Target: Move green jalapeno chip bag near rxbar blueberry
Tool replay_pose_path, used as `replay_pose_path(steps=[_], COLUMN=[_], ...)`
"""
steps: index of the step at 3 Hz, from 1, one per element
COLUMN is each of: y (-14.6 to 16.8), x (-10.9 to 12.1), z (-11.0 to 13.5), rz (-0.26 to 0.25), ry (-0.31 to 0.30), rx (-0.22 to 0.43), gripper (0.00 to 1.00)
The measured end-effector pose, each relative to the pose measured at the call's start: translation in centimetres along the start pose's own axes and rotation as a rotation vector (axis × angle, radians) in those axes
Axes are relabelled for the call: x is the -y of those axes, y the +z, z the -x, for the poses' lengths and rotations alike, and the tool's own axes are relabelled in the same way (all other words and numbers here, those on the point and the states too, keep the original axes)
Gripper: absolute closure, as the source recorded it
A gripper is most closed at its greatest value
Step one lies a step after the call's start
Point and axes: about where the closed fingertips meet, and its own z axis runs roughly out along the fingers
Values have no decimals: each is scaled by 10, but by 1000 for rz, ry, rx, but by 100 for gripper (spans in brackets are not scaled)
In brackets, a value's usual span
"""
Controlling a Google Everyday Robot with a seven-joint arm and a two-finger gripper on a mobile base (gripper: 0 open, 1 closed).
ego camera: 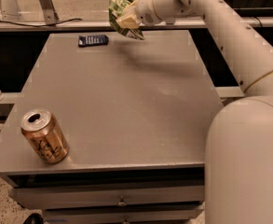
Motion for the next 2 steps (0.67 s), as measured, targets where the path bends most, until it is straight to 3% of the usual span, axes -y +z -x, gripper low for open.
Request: replay_pose_path(steps=[2], y=[35], x=[0], z=[-14], rz=[55], ry=[2], rx=[-37], gripper=[100])
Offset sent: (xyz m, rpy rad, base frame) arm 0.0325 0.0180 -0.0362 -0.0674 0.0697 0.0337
